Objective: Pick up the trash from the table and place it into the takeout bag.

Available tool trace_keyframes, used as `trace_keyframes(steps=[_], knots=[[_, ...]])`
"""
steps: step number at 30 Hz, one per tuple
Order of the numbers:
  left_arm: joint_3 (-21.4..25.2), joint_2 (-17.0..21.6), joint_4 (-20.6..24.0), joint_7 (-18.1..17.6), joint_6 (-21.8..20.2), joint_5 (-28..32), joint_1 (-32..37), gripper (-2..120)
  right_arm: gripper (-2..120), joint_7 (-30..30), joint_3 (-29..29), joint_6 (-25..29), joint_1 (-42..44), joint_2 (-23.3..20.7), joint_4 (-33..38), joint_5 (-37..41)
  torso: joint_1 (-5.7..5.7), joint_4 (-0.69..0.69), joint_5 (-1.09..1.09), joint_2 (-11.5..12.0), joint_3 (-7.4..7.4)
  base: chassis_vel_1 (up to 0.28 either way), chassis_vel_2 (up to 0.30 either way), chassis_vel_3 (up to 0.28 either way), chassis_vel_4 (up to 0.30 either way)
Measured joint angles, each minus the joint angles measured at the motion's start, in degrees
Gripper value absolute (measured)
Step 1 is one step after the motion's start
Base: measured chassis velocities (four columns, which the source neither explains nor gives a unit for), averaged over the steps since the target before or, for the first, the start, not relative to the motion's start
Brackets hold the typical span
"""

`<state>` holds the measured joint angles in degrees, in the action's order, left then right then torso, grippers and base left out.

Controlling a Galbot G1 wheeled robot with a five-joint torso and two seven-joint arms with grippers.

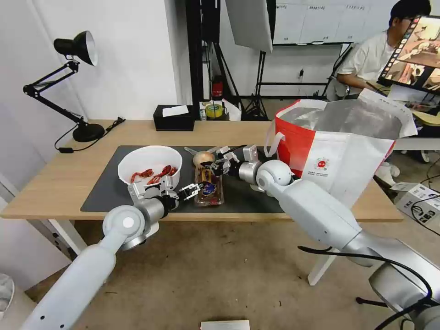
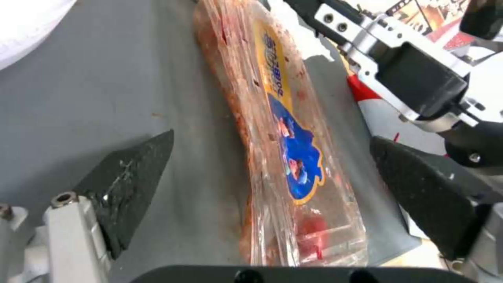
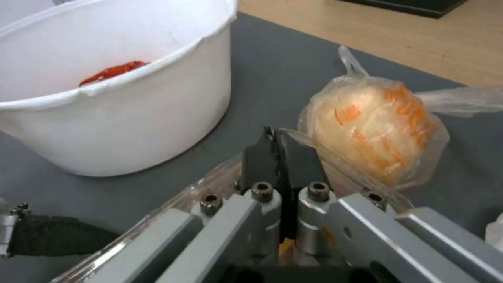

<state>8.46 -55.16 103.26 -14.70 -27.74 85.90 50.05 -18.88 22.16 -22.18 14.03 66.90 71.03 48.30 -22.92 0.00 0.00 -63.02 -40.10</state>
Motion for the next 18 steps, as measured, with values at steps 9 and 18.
trace_keyframes(steps=[9,18], knots=[[0.06,0.23,0.21,-0.07,0.0,-0.04,0.13,100,0,-0.28,0.71,-1.31,-0.03,0.0,-0.34,0.04,0.0,0.0,0.0,0.0,0.0,0.0,0.0,0.0,0.0],[0.11,0.27,0.19,-0.01,0.02,-0.04,0.06,100,0,-0.24,1.3,-1.56,0.0,0.06,-0.38,0.11,0.0,0.0,0.0,0.0,0.0,0.0,0.0,0.0,0.0]])
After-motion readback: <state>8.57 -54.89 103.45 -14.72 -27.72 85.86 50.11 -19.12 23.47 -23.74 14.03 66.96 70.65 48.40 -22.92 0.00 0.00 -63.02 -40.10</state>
